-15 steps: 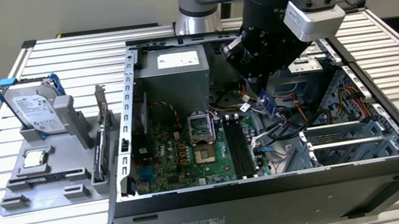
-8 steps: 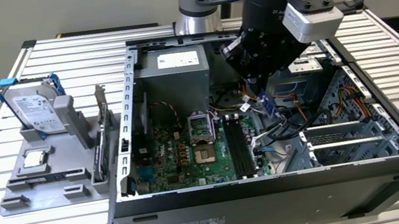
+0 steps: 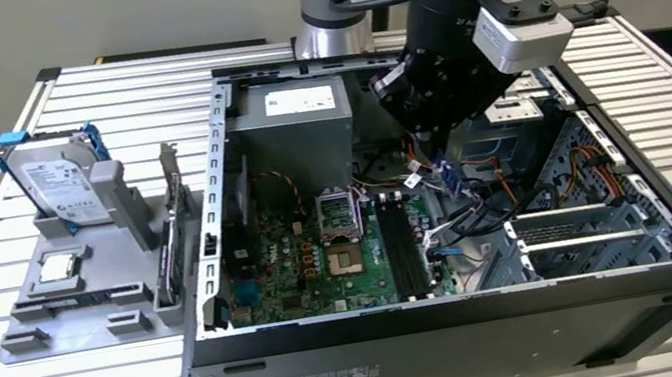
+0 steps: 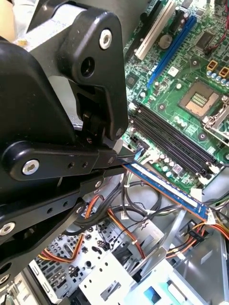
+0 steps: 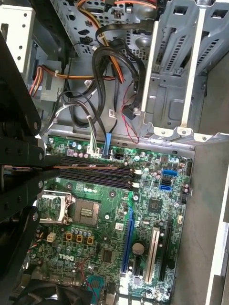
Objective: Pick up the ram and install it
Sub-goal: 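Insert the ram into the slot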
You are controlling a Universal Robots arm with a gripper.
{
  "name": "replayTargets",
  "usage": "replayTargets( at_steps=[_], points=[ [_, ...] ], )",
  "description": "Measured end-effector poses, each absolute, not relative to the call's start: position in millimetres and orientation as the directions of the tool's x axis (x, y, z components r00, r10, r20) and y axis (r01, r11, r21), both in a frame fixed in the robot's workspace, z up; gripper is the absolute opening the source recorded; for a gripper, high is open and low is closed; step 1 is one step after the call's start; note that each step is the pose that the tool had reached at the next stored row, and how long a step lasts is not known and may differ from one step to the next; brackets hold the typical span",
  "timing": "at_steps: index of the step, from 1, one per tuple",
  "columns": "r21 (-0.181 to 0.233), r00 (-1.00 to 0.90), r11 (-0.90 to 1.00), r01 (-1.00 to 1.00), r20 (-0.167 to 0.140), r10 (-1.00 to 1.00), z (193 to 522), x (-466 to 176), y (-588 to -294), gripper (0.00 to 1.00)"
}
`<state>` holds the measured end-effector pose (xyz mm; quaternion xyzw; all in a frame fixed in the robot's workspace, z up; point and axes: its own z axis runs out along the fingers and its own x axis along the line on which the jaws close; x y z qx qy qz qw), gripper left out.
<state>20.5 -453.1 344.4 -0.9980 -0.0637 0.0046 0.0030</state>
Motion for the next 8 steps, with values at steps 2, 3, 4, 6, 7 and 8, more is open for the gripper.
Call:
replayTargets(
  at_steps=[2,3,4,6,7,8],
  points=[
    [-0.007,0.992,-0.992,0.127,-0.009,0.127,343.6,20.5,-452.1,0.0],
    [-0.007,0.992,-0.992,0.127,-0.009,0.127,343.2,20.5,-451.7,0.0],
    [-0.007,0.992,-0.992,0.127,-0.009,0.127,342.8,20.5,-451.2,0.0],
    [-0.006,0.992,-0.992,0.127,-0.009,0.127,342.1,20.5,-450.3,0.0],
    [-0.006,0.992,-0.992,0.126,-0.009,0.126,341.7,20.5,-449.9,0.0],
    [-0.006,0.992,-0.992,0.126,-0.009,0.126,341.3,20.5,-449.4,0.0]
  ],
)
